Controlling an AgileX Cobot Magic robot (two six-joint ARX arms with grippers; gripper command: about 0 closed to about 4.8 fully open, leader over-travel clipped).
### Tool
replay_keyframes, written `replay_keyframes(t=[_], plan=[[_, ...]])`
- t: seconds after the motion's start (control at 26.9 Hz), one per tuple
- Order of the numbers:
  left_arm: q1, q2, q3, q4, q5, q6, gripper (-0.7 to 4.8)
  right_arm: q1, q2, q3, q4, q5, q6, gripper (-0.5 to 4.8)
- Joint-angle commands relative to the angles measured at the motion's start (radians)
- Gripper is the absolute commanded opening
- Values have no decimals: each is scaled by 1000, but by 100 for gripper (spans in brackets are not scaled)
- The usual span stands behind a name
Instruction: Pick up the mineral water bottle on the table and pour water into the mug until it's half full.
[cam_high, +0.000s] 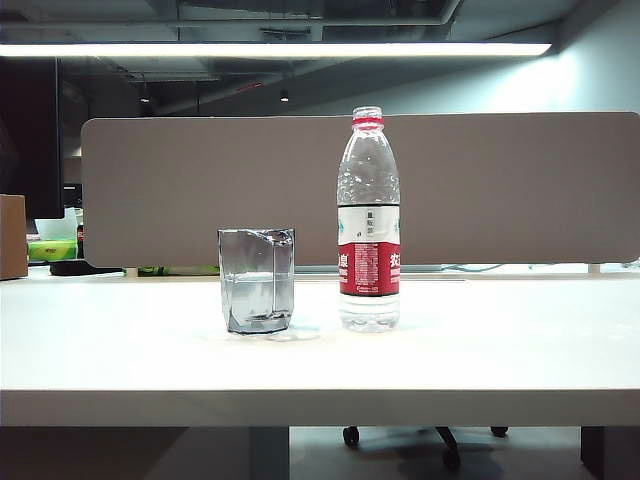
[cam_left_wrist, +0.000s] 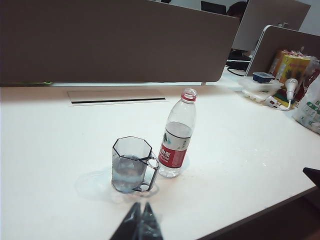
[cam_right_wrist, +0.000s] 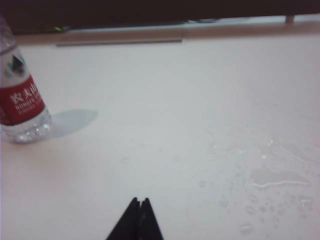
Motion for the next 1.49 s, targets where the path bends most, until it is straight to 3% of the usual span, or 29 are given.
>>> replay_keyframes(t=[0.04, 0.33, 0.45, 0.52, 0.59, 0.63, 0.67, 0.78, 0.97, 1.15, 1.49], plan=[[0, 2, 3, 12, 3, 4, -5, 0, -3, -2, 60, -5, -3, -5], [0, 2, 3, 12, 4, 4, -5, 0, -3, -2, 52, -5, -3, -5], [0, 2, 3, 30, -11, 135, -5, 0, -3, -2, 52, -5, -3, -5], [0, 2, -7, 95, -48, 233, -5, 0, -3, -2, 52, -5, -3, -5], [-1, -5, -41, 192, -55, 272, -5, 0, -3, -2, 52, -5, -3, -5], [0, -6, -72, 264, -65, 290, -5, 0, -3, -2, 51, -4, -3, -5], [0, -8, -135, 379, -137, 295, -5, 0, -3, -2, 52, -5, -3, -5], [0, -32, -307, 546, -327, 264, -5, 1, -3, -2, 50, -4, -3, -5], [1, -59, -480, 698, -492, 223, -5, 0, -3, -2, 51, -5, -3, -5], [1, -59, -599, 775, -490, 193, -5, 0, -3, -2, 49, -5, -3, -5], [1, -59, -689, 783, -494, 175, -5, 0, -3, -2, 48, -5, -3, -5]])
